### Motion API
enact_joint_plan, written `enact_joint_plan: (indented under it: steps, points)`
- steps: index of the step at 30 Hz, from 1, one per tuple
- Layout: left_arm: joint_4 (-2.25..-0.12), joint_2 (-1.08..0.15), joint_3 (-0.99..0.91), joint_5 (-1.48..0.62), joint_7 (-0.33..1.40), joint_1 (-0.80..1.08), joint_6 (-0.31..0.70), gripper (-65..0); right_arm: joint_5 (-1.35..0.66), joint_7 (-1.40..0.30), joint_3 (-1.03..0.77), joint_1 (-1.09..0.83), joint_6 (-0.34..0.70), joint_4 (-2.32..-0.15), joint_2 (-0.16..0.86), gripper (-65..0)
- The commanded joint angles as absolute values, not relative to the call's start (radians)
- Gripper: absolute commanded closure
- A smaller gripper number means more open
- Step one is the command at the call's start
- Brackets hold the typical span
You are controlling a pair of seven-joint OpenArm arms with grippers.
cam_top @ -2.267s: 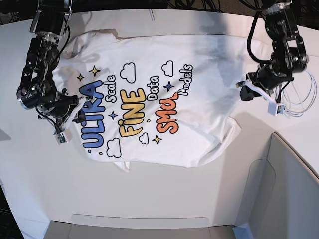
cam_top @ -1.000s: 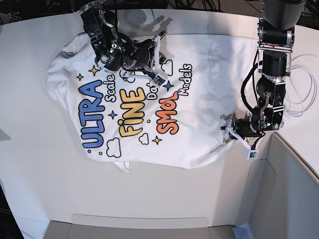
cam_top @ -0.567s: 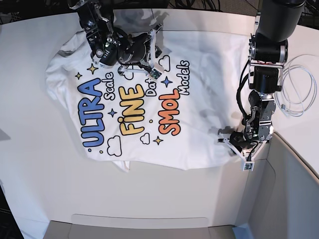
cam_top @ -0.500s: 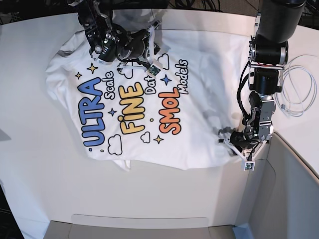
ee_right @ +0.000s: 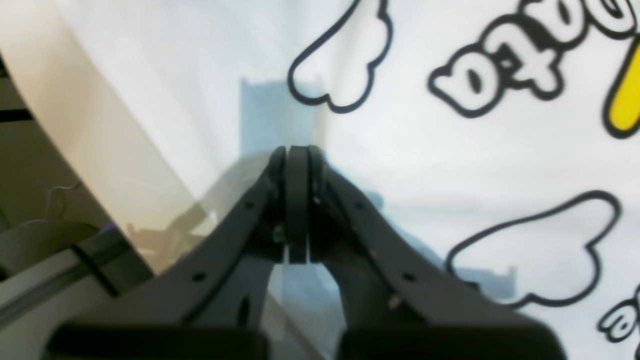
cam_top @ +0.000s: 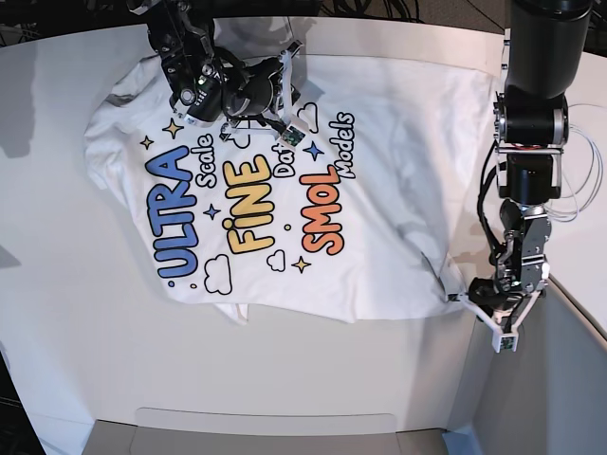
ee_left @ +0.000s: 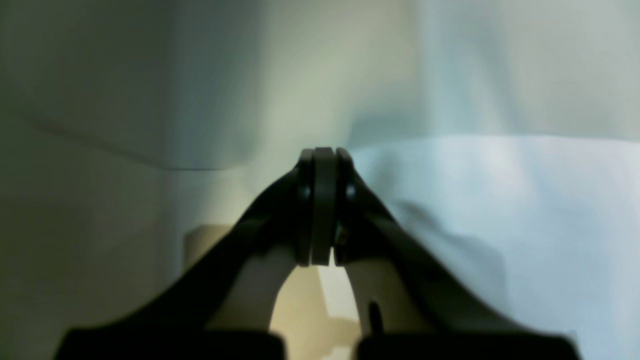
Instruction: Layout the t-shirt on the table in an organized manner, then fold the t-shirt properly
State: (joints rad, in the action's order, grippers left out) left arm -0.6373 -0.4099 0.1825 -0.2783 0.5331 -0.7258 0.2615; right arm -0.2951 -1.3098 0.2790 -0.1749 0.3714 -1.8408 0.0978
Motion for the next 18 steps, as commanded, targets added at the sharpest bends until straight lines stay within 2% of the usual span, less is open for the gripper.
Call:
enact_joint_plan:
  steps: [1, 3, 6, 10, 15, 18]
  points:
    - [-0.68, -0.427, 0.173, -0.277, 0.527, -0.766, 0.248, 0.0, -0.282, -1.32, 0.277, -0.16, 0.374, -1.85, 0.097, 0.0]
    - [-0.74, -0.438, 0.113, -0.278, 0.581, -0.768, 0.248, 0.0, -0.282, -1.32, 0.277, -0.15, 0.374, -1.85, 0.097, 0.0]
    - [-0.881, -0.44, -0.031, -0.282, 0.753, -0.763, 0.251, 0.0, -0.282, -1.32, 0.277, -0.13, 0.374, -1.859, 0.097, 0.0]
    - [-1.185, -0.378, -0.236, -0.332, 1.0, -0.645, 0.255, 0.0, -0.282, -1.283, 0.277, -0.11, 0.374, -1.914, 0.099, 0.0]
    - [-1.461, -0.289, -0.249, -0.49, 1.205, -0.469, 0.255, 0.0, -0.282, -1.239, 0.275, -0.087, 0.372, -1.952, 0.094, 0.0]
    - [-1.455, -0.245, -0.249, -0.489, 1.178, -0.389, 0.255, 0.0, -0.282, -1.227, 0.252, -0.077, 0.372, -1.954, 0.082, 0.0]
